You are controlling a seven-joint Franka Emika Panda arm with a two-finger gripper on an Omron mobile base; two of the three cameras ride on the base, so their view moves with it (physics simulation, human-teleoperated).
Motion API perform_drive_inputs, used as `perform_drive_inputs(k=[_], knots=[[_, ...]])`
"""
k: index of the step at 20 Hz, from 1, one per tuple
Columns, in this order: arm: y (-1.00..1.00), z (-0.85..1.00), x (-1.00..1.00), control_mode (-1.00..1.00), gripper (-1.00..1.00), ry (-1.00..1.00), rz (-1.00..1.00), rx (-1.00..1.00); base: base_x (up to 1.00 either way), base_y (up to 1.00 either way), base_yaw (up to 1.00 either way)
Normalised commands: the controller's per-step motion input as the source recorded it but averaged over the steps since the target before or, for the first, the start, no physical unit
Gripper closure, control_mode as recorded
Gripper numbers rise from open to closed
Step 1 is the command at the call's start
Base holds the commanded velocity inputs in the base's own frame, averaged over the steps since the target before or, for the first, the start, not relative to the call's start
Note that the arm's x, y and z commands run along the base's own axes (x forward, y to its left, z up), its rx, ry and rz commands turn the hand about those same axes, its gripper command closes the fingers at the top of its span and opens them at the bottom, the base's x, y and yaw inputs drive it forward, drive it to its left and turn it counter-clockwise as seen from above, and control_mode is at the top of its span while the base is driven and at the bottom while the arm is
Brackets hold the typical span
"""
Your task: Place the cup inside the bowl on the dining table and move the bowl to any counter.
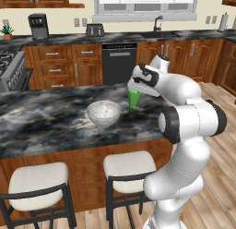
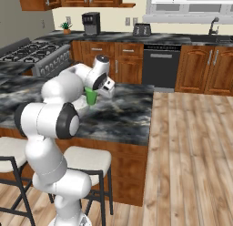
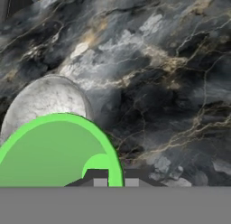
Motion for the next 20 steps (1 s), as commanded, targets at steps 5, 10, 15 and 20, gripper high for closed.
perform_drive_inputs(k=[5, 10, 15, 20], knots=[[0.25, 0.26, 0.0, -1.0, 1.0, 0.0, 0.0, 0.0, 0.0, 0.0, 0.0], [0.48, 0.04, 0.0, -1.0, 1.0, 0.0, 0.0, 0.0, 0.0, 0.0, 0.0], [0.46, 0.0, 0.0, -1.0, 1.0, 0.0, 0.0, 0.0, 0.0, 0.0, 0.0], [0.35, 0.0, 0.13, -1.0, 1.0, 0.0, 0.0, 0.0, 0.0, 0.0, 0.0]])
